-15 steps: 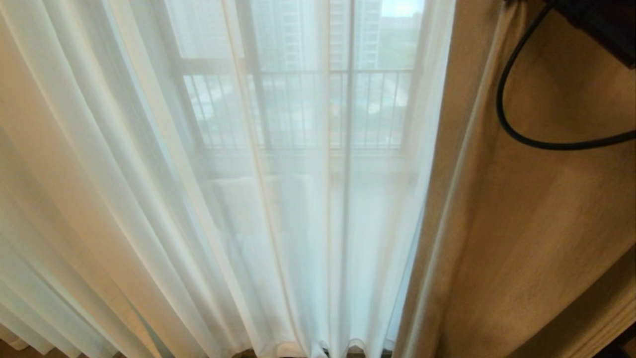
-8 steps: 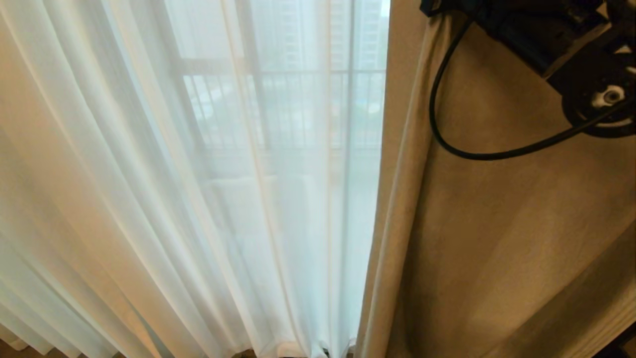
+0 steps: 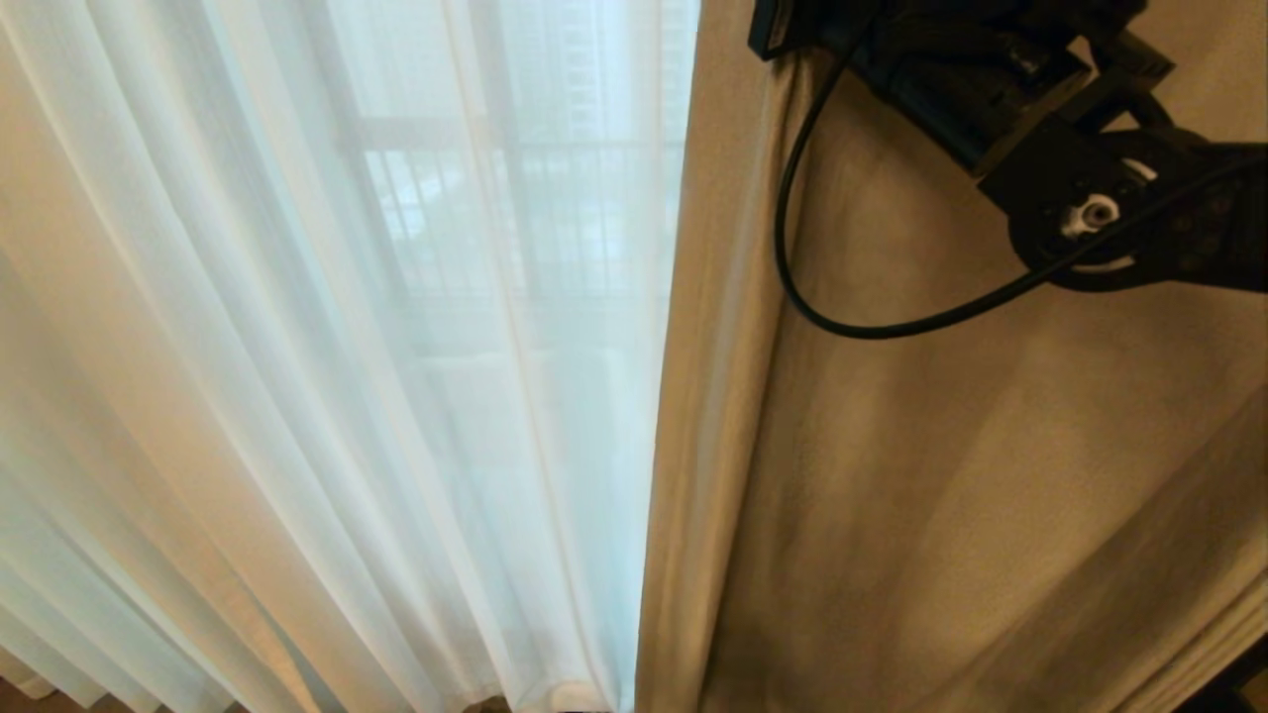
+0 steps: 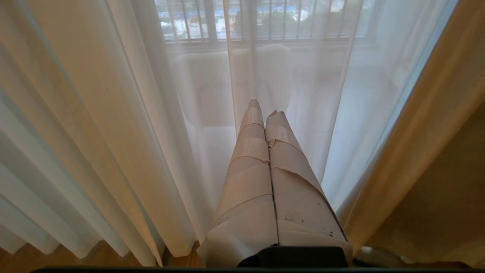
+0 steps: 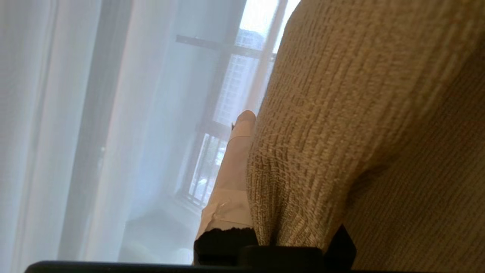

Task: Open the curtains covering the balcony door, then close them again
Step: Close the outer curtains on both sides

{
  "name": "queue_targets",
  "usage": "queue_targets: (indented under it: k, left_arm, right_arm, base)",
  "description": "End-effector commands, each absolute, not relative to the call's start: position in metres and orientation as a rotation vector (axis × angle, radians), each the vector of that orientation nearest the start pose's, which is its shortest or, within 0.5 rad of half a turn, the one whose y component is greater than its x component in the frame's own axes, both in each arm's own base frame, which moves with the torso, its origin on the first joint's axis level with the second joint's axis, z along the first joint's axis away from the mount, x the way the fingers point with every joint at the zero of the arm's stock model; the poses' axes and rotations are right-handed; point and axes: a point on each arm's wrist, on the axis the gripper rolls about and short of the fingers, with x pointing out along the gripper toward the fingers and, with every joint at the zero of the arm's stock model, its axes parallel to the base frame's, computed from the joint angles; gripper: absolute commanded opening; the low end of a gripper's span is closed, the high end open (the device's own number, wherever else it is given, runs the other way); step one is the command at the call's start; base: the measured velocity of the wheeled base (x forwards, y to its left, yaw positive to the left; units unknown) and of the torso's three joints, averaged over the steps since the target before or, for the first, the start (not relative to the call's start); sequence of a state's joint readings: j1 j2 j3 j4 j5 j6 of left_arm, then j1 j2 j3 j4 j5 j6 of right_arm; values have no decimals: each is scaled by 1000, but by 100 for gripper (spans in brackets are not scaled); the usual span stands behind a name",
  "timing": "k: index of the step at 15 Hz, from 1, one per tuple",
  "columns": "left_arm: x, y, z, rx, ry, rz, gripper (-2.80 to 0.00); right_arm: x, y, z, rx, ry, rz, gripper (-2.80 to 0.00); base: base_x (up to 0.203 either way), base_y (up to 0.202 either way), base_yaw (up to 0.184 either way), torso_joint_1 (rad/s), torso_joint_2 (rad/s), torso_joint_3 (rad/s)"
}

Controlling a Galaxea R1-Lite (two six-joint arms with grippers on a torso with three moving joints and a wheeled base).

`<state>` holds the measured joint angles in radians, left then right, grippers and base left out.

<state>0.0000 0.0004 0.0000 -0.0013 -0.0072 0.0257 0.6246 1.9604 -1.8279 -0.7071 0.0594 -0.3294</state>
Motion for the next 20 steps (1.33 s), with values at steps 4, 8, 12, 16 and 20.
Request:
queue_targets:
  k: [4, 8, 12, 16, 20]
  left_arm:
    - [-23, 0, 76, 26, -2, -7, -280]
    - [-23, 0, 76, 26, -2, -8, -280]
    - [-23, 0, 76, 26, -2, -8, -280]
    - [-23, 0, 76, 26, -2, -9, -280]
    - [-23, 0, 76, 26, -2, -8, -280]
  right_arm:
    - [317, 248, 374, -154, -653, 599, -280]
    - [316, 246, 377, -154, -657, 598, -280]
    - [308, 234, 388, -155, -664, 584, -280]
    - [301, 209, 395, -169, -655, 545, -280]
    - [291, 180, 402, -185, -646, 500, 0]
  base:
    - [0, 0, 0, 0, 0, 0]
    - [0, 0, 0, 0, 0, 0]
    - [0, 0, 0, 0, 0, 0]
    - [0, 0, 0, 0, 0, 0]
    - [0, 0, 0, 0, 0, 0]
